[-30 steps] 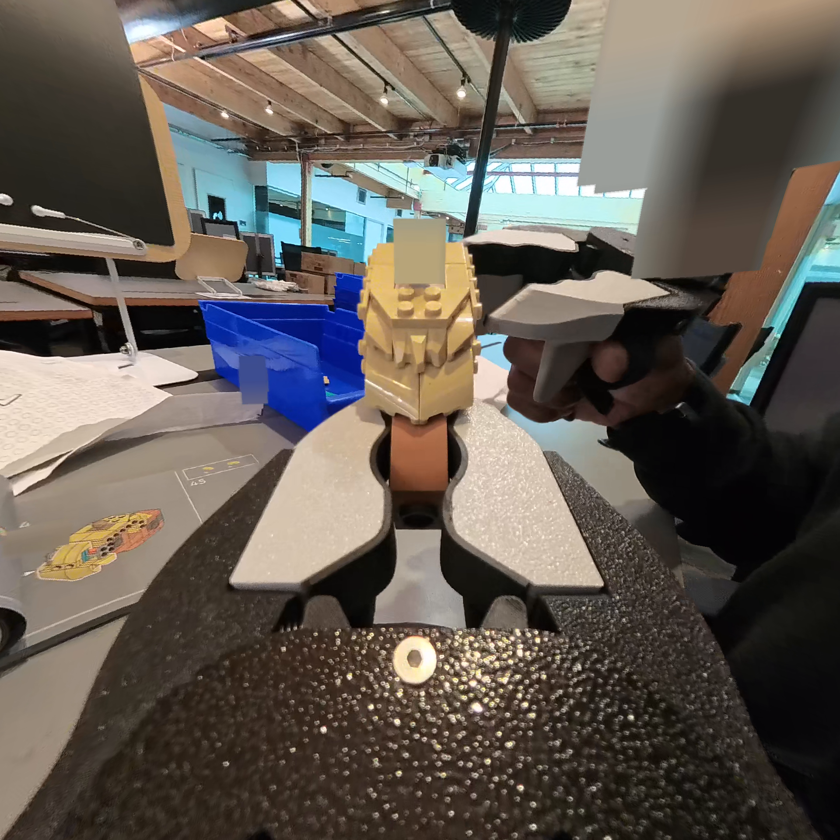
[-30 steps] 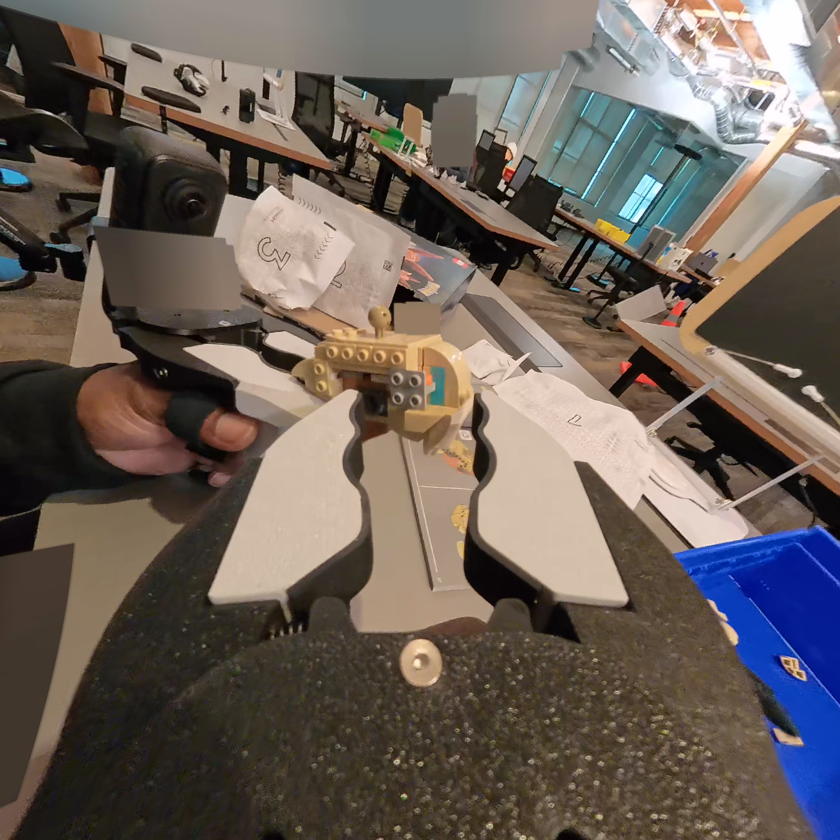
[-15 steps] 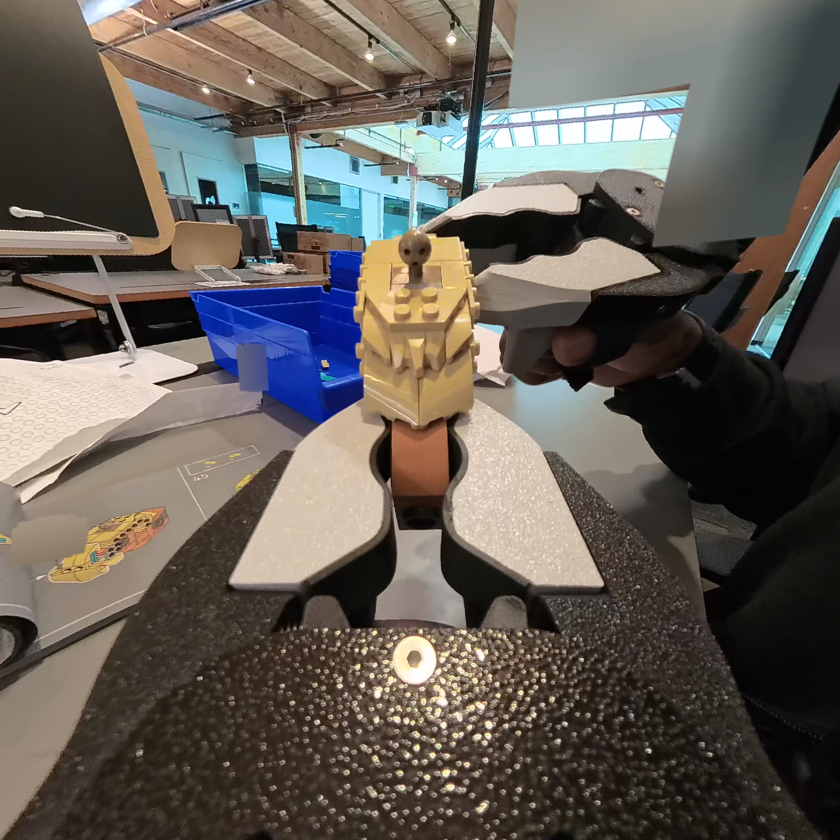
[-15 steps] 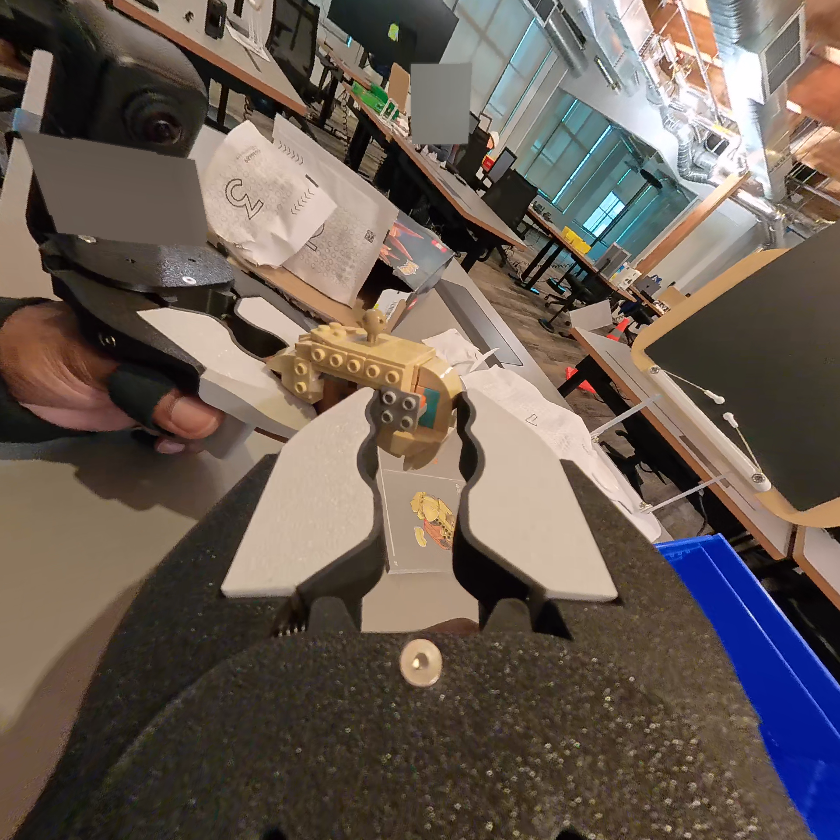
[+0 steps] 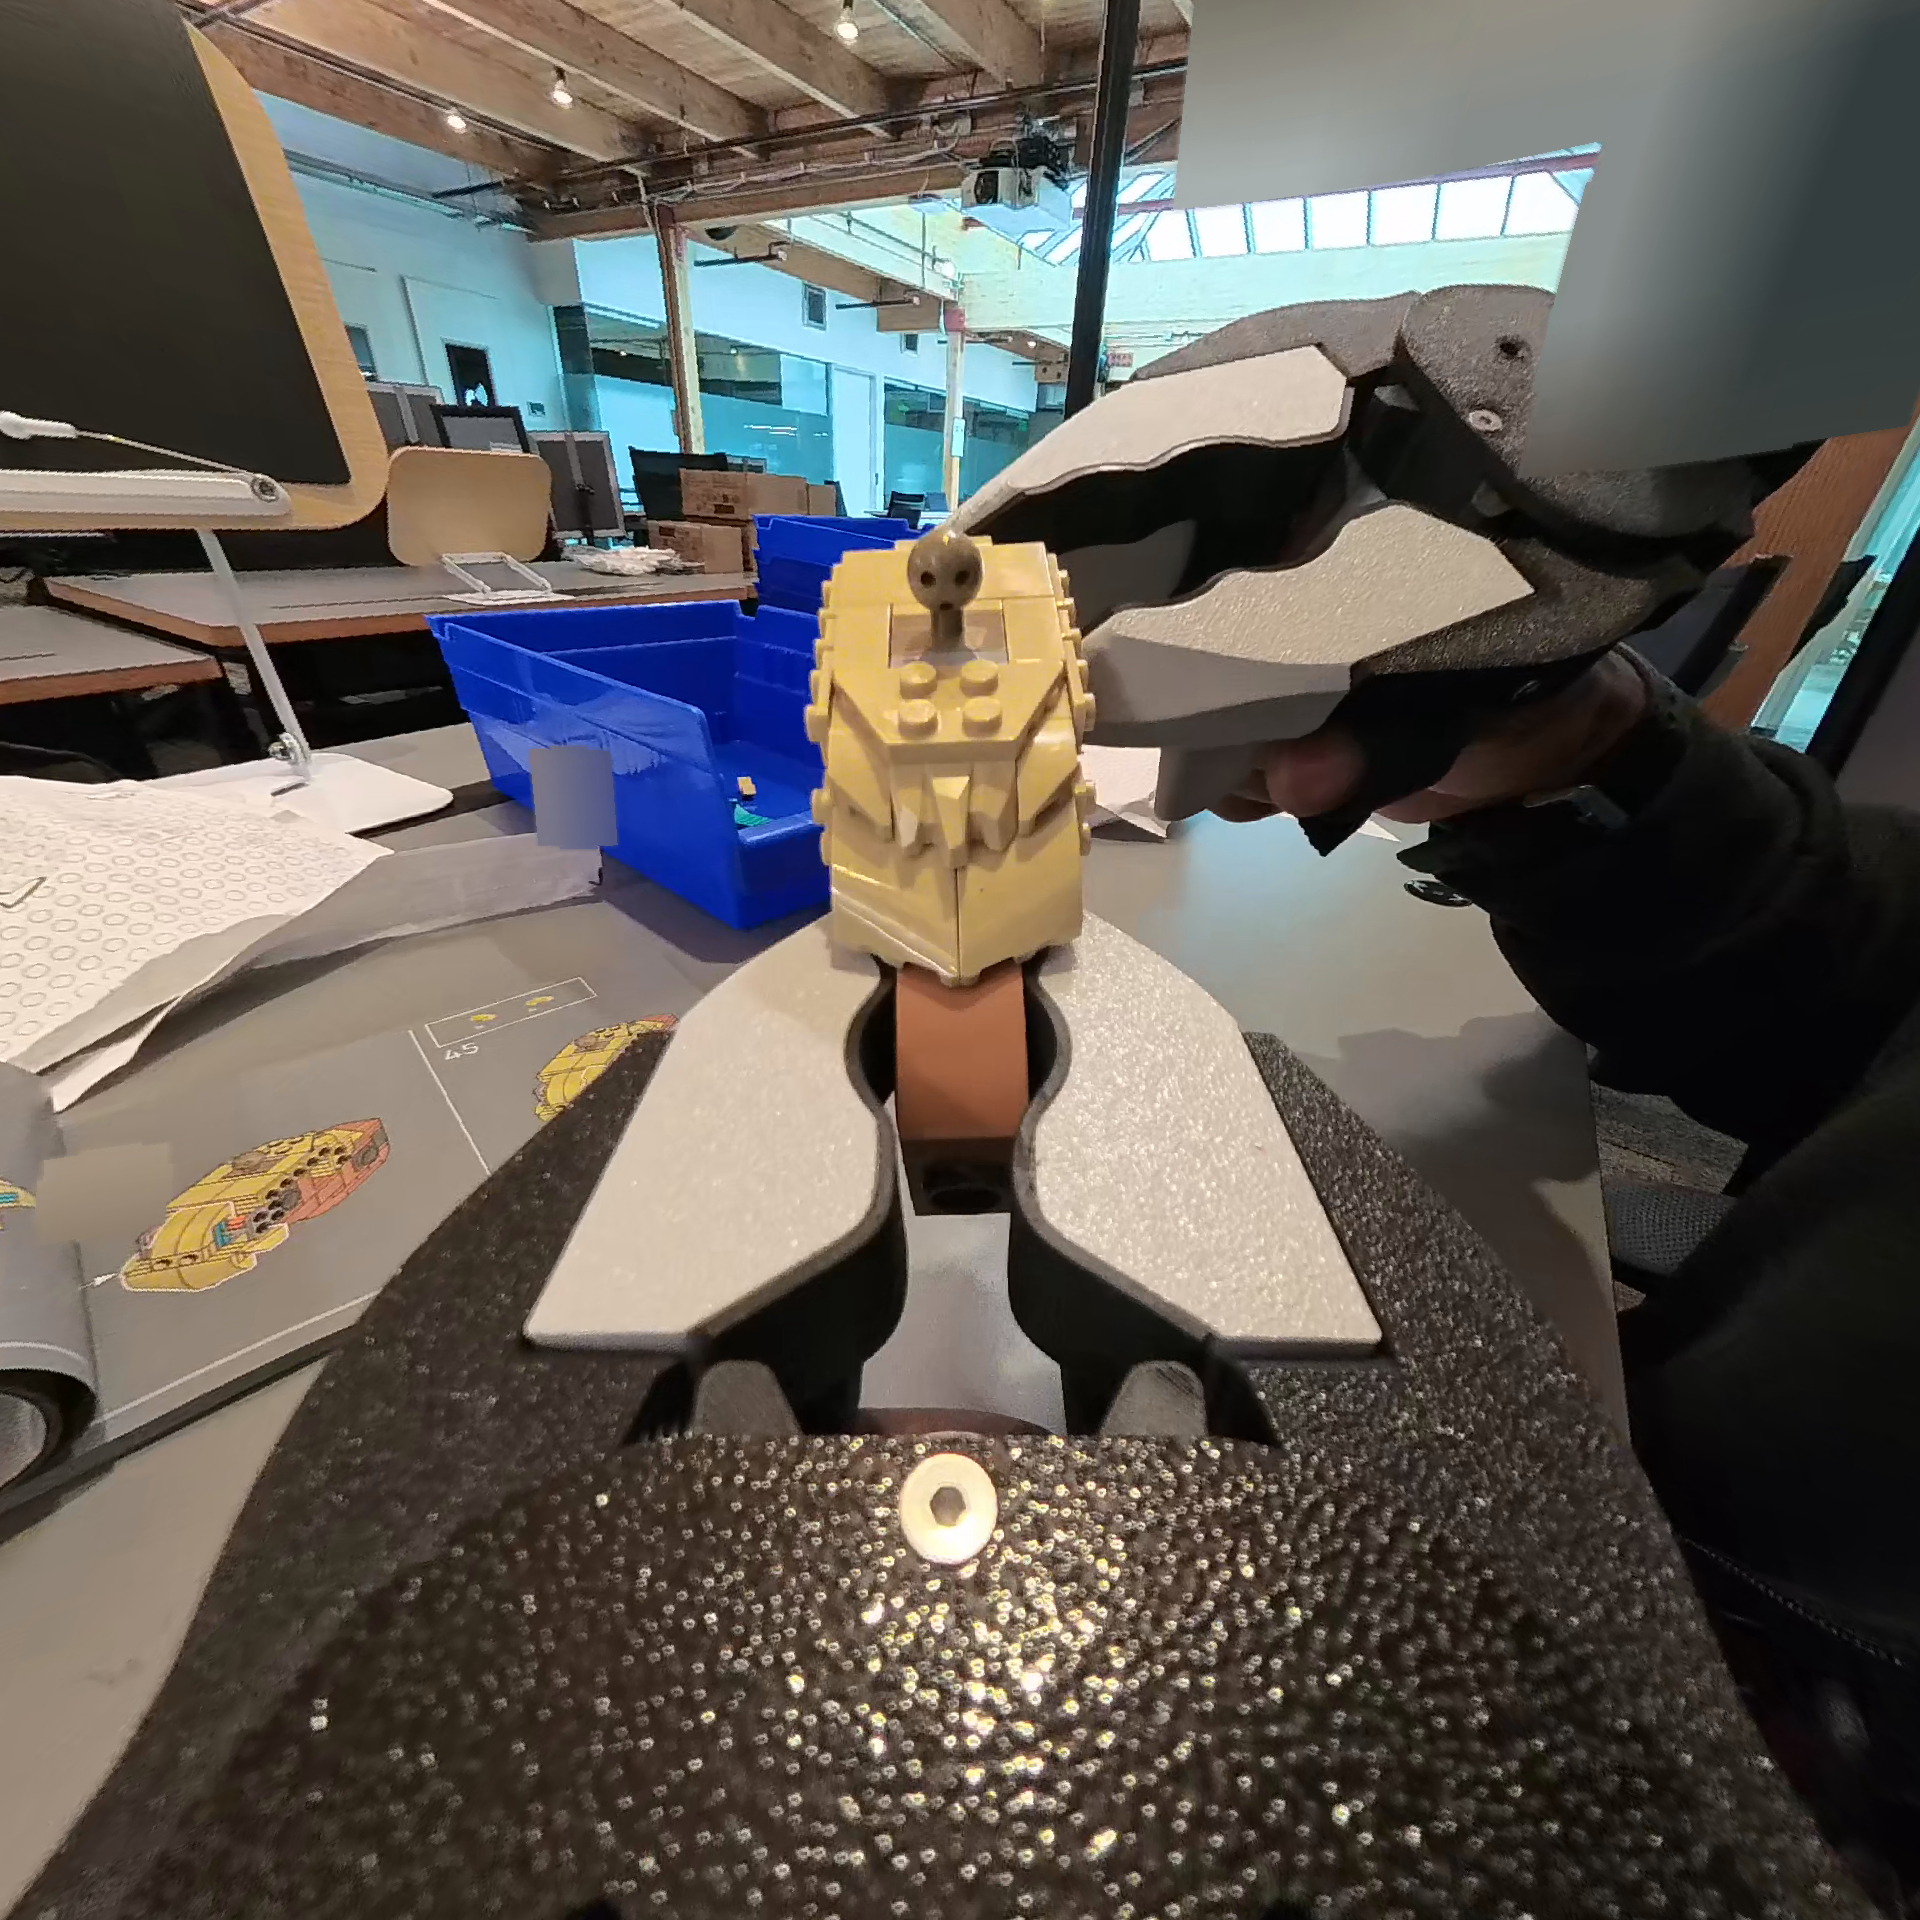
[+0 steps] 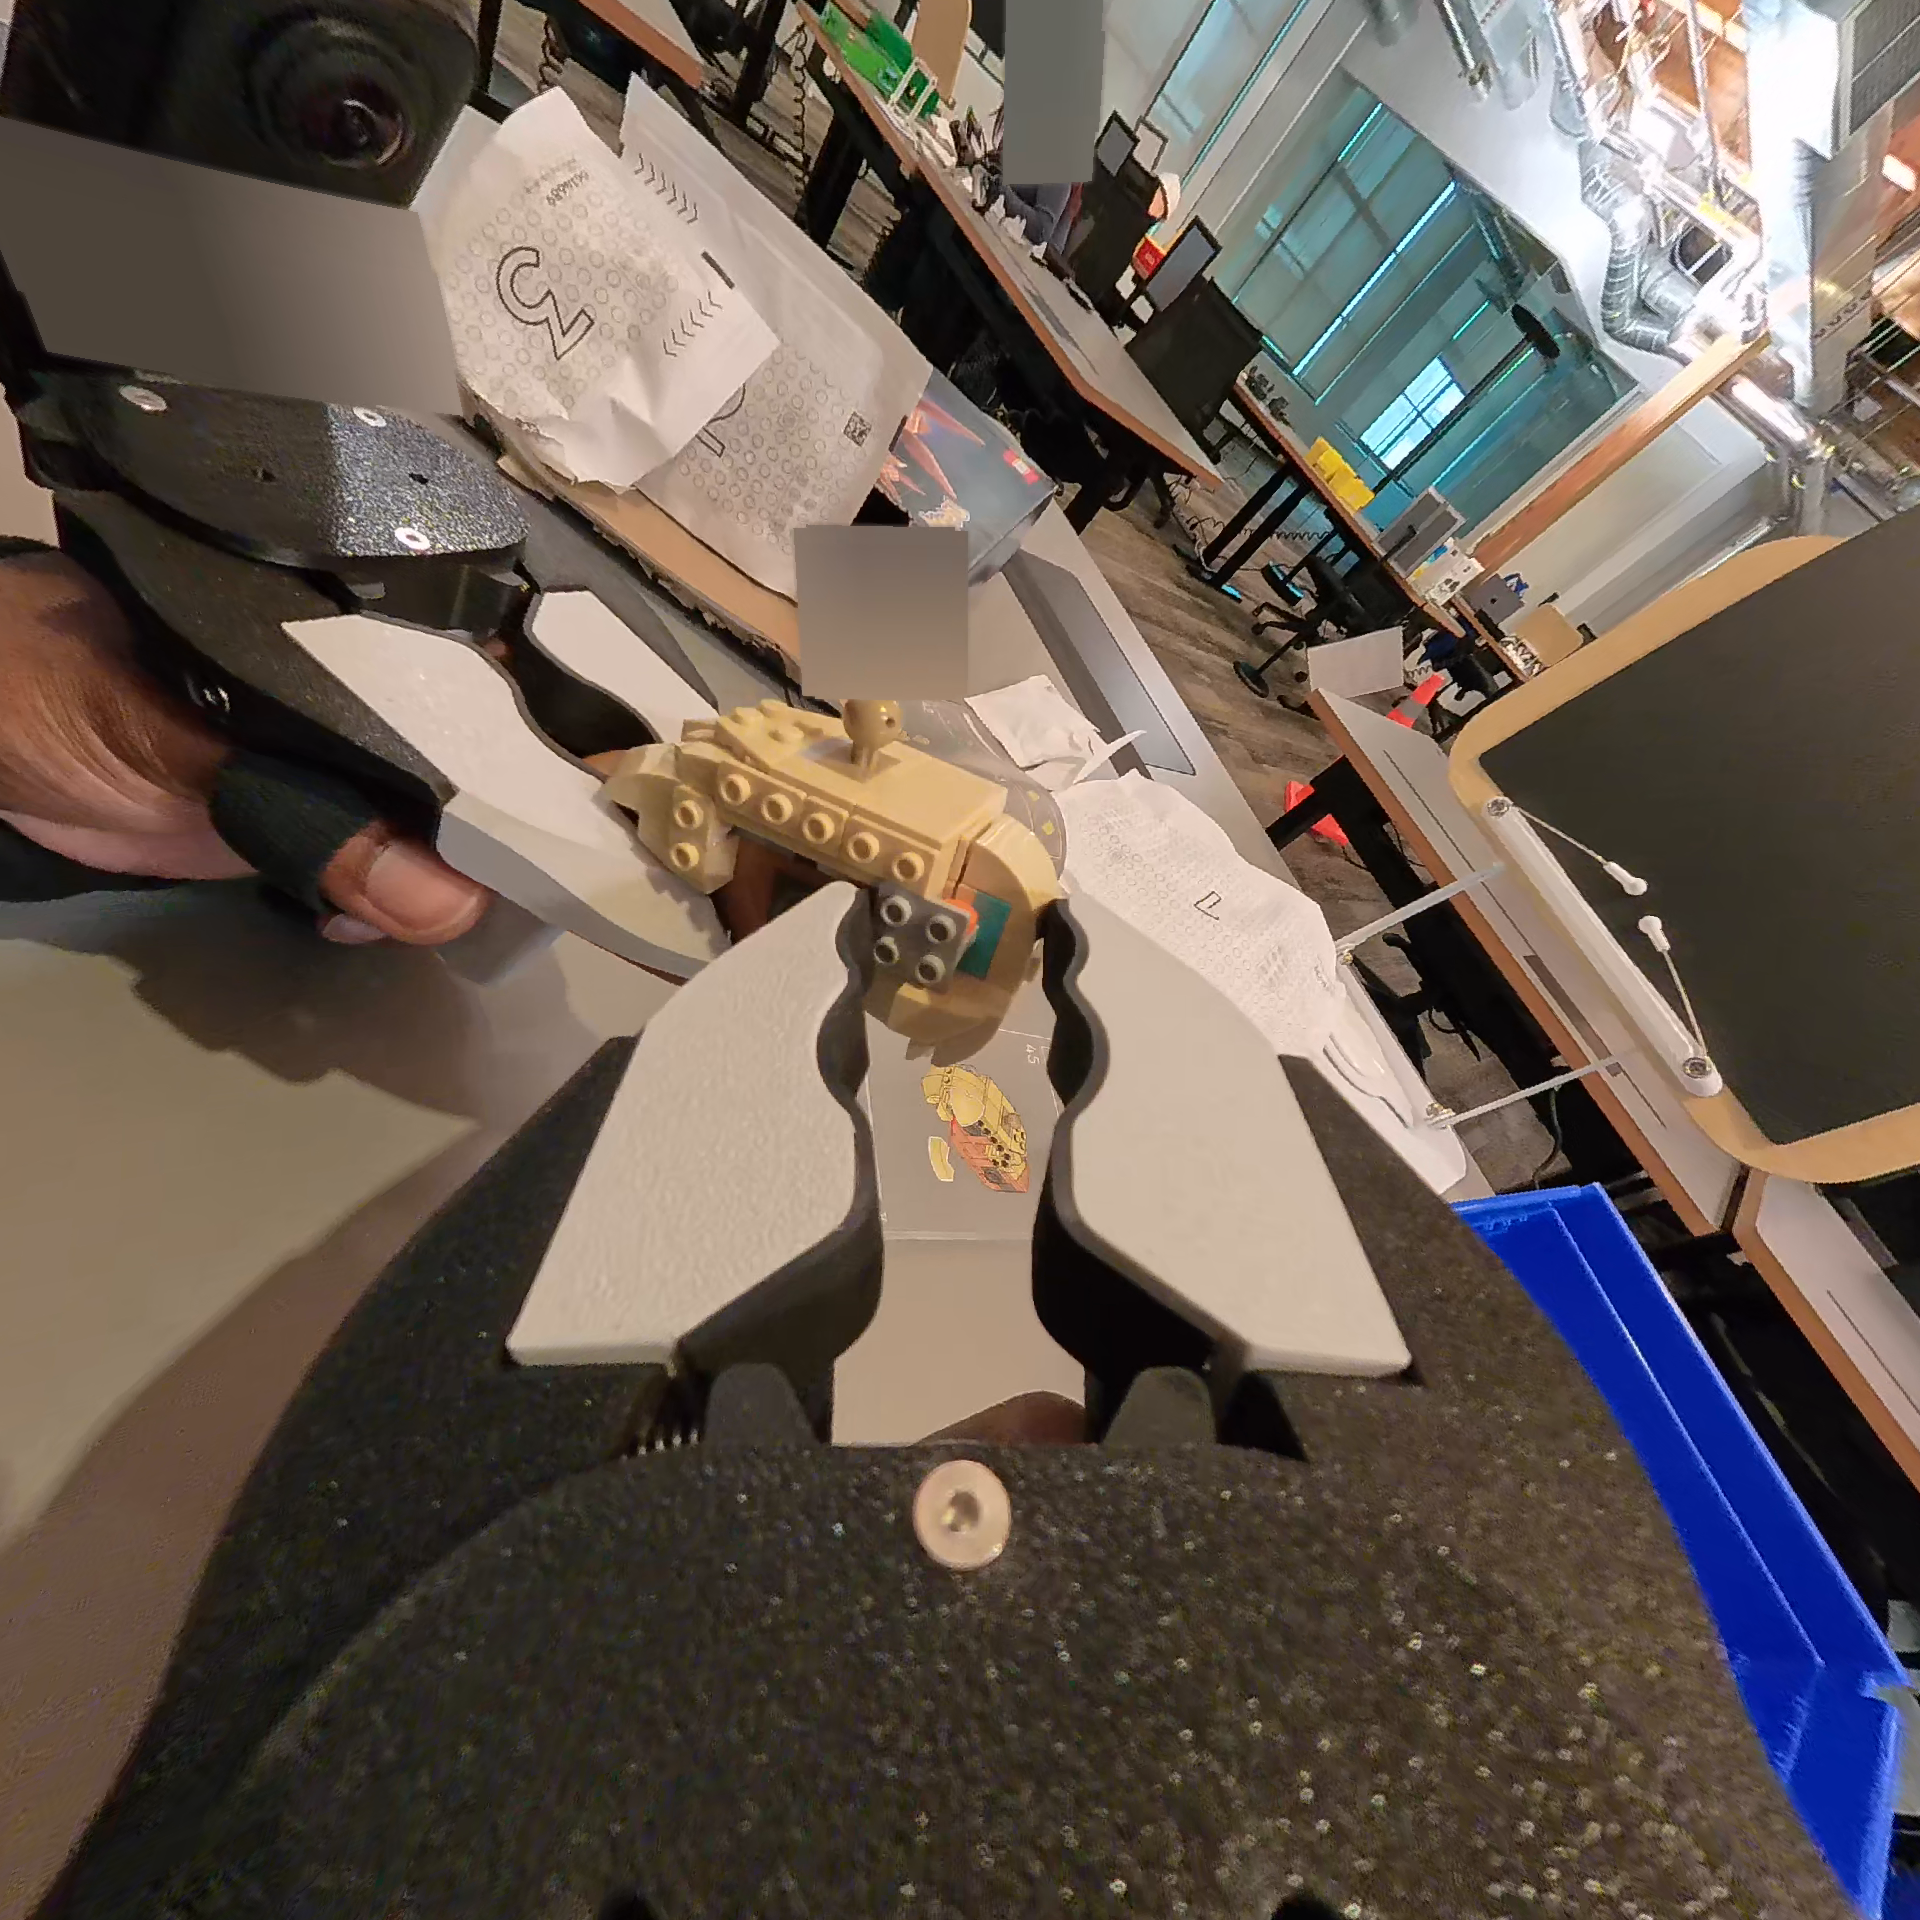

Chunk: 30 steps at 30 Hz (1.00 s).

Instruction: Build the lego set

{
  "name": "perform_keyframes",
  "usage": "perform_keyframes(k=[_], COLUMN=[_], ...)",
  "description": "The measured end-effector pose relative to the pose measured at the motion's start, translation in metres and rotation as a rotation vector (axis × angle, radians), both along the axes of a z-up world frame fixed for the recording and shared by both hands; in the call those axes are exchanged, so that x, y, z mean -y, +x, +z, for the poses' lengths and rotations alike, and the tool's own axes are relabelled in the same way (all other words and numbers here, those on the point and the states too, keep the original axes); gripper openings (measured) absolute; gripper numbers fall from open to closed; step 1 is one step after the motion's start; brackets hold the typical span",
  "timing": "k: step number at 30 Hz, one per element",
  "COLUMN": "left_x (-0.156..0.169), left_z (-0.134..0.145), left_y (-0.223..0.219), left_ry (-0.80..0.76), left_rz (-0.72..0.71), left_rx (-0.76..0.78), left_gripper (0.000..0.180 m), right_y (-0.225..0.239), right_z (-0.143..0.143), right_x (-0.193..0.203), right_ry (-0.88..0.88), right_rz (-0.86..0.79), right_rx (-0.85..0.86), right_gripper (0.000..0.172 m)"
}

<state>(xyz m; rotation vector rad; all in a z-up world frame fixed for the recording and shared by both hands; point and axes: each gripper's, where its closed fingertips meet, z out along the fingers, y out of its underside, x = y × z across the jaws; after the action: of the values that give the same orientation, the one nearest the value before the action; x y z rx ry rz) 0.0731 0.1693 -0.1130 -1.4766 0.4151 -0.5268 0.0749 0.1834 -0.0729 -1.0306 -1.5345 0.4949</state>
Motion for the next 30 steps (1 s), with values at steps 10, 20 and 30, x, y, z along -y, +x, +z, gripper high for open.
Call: perform_keyframes(k=[10,20,30], left_x=[-0.001,0.0,-0.002], left_z=[-0.003,0.003,0.009], left_y=[0.002,0.002,-0.005], left_ry=[-0.017,0.014,0.036], left_rz=[-0.003,-0.014,0.018], left_rx=[-0.017,0.017,0.063], left_gripper=[0.017,0.018,0.018], right_y=[0.002,0.001,-0.002], right_z=[-0.004,0.004,0.009], right_x=[-0.001,0.001,0.003], right_ry=[0.057,-0.021,-0.047], right_rz=[0.0,0.032,0.004], right_rx=[0.045,-0.022,-0.11], right_gripper=[0.031,0.032,0.039])
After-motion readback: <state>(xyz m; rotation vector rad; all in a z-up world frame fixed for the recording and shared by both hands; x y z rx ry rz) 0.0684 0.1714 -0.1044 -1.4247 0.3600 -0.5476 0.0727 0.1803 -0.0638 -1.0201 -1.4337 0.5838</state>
